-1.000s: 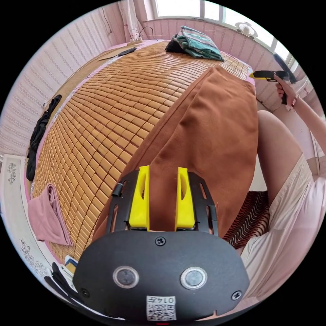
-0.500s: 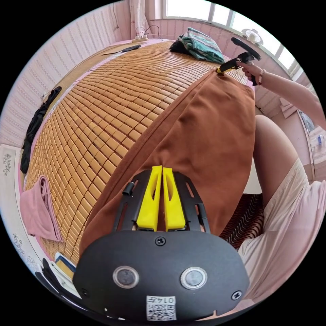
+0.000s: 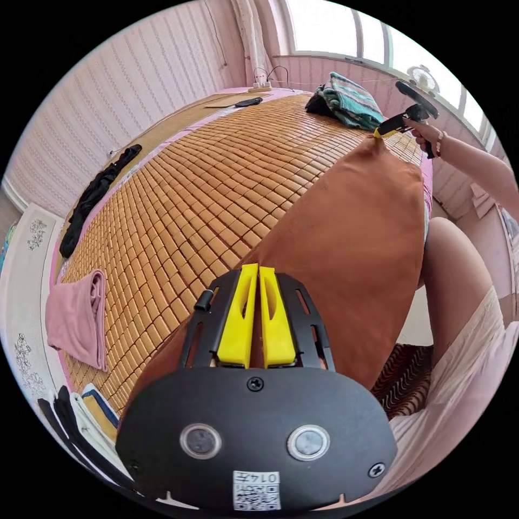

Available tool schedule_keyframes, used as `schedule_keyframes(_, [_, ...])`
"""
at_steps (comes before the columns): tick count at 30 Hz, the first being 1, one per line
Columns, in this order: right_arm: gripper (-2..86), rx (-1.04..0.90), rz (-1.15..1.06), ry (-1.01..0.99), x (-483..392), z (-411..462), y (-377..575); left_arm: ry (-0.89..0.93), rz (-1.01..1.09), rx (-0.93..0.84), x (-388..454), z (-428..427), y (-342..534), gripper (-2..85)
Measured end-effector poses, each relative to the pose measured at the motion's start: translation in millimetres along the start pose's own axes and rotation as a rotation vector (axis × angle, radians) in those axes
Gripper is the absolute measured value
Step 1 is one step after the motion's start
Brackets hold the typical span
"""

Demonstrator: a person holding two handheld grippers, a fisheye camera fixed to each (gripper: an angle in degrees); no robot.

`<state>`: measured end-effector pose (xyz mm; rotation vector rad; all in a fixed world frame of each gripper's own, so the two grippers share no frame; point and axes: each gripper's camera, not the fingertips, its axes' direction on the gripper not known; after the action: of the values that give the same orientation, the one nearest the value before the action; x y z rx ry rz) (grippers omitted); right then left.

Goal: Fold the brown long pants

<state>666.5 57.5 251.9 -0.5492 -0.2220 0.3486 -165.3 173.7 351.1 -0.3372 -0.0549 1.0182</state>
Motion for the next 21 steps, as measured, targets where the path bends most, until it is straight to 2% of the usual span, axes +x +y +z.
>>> schedule_keyframes(4, [7.6,0.108,0.048,-0.059,19.9,-23.9,38.2,-0.042,0.000,-0.007,3.0,8.8,2.2,-0.9])
schedule_keyframes(7, [8.9,0.175,0.186,-0.147,57.2,-34.9,88.4,-0.025,-0.048,0.034,-1.8,-2.1,9.8,-0.8])
schedule_keyframes(11, [9.5,0.195,0.375,-0.248,94.4,-21.6,149.2,0.009,-0.032,0.121,2.4,-32.6,37.1,-0.5])
schedule_keyframes(14, [9.2,0.173,0.372,-0.294,90.7,-5.6,155.0,0.069,-0.019,0.137,12.8,-47.4,64.5,-0.2])
schedule_keyframes(16, [8.9,0.176,0.348,-0.318,82.2,1.9,148.1,0.086,-0.022,0.115,19.3,-47.5,80.4,0.0])
schedule_keyframes(18, [7.8,0.131,0.343,-0.253,72.9,14.3,137.0,0.090,-0.039,0.046,24.0,-36.5,96.8,0.1])
schedule_keyframes(21, [2.4,0.074,0.354,-0.220,66.5,28.1,129.0,0.104,-0.057,-0.057,25.2,-21.2,107.7,0.1])
